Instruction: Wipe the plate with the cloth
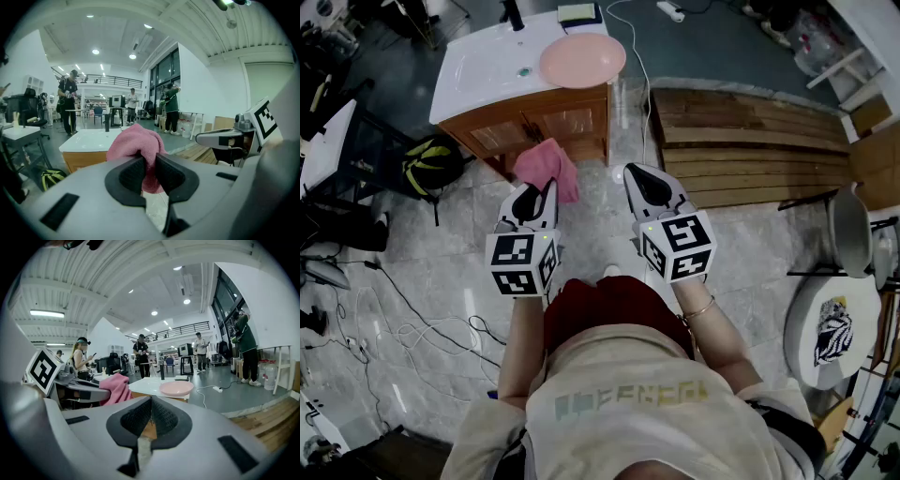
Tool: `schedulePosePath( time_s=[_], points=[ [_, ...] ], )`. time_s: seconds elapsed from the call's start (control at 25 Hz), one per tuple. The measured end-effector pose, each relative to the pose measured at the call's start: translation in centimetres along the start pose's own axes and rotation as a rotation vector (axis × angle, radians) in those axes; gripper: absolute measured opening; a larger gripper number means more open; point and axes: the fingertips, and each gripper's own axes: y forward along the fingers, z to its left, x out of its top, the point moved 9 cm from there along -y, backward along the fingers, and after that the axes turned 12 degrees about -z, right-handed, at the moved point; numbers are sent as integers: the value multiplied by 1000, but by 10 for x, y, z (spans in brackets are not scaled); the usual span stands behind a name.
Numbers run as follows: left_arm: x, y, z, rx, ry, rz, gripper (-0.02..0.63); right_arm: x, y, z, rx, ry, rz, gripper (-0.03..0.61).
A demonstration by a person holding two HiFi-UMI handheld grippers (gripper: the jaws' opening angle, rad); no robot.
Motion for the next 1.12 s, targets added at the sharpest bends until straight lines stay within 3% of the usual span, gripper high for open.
schedulePosePath(
  time_s=[0.64, 1.12],
  points=[
    [9, 13, 2, 17, -7, -17, 66, 2, 12, -18, 11, 66, 21, 38],
    [11, 91, 49, 7, -44, -3, 66, -1, 81, -59, -53, 75, 50, 38]
  ],
)
